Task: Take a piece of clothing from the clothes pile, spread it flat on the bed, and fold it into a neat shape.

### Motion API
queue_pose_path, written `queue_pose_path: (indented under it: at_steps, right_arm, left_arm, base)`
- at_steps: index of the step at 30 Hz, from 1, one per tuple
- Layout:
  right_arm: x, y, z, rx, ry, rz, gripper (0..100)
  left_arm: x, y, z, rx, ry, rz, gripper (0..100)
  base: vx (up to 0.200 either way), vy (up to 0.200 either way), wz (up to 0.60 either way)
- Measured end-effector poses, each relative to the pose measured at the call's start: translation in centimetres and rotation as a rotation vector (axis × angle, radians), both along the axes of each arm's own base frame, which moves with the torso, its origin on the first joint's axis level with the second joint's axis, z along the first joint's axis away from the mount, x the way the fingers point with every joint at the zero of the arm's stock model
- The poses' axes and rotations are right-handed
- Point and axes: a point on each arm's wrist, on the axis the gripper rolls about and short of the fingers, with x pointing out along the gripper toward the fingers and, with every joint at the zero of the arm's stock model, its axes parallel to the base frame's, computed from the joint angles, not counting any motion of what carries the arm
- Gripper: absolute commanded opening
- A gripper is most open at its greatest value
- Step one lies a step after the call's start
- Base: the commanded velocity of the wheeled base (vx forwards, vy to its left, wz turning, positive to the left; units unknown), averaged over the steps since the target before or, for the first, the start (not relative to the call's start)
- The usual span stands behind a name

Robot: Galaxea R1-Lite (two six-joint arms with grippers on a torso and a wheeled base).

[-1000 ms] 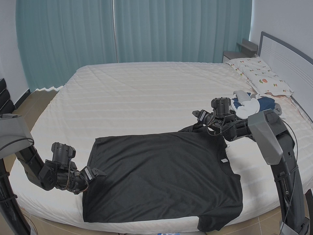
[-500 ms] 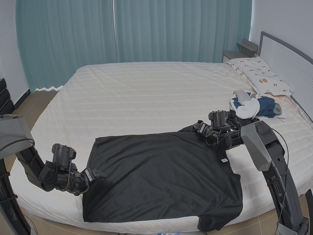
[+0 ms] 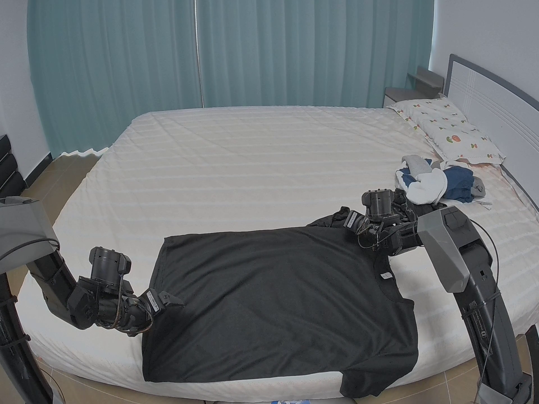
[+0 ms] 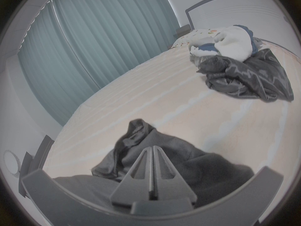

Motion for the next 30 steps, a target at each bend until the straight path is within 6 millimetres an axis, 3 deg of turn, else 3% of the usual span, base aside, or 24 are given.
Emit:
queue_pose_path:
  at_steps: [6, 10, 11, 20, 30]
  right_arm:
    - [0.1, -0.7, 2.5, 0.016, -0.042, -0.012, 0]
    - [-0.6, -1.4, 2.5, 0.007, -0.001, 0.003, 0]
    - [-0.8, -1.6, 2.3, 0.002, 0.010, 0.009, 100]
    - [-1.3, -5.3, 2.5, 0.016, 0.010, -0.006, 100]
    - [-2.7, -6.2, 1.3, 0.040, 0.058, 0.048, 100]
  left_arm:
    - [0.0, 0.0, 0.0, 0.001, 0.000, -0.001, 100]
    - [0.0, 0.0, 0.0, 0.001, 0.001, -0.001, 100]
    - [0.0, 0.0, 0.0, 0.001, 0.001, -0.001, 100]
    - [0.0, 0.0, 0.0, 0.000, 0.002, -0.001, 100]
    - [0.0, 0.0, -0.1, 0.001, 0.002, -0.002, 100]
  base:
    - [0.000, 0.000, 0.00]
    - [0.000, 0.000, 0.00]
    - [0.000, 0.000, 0.00]
    - [0.000, 0.000, 0.00]
    - [0.000, 0.000, 0.00]
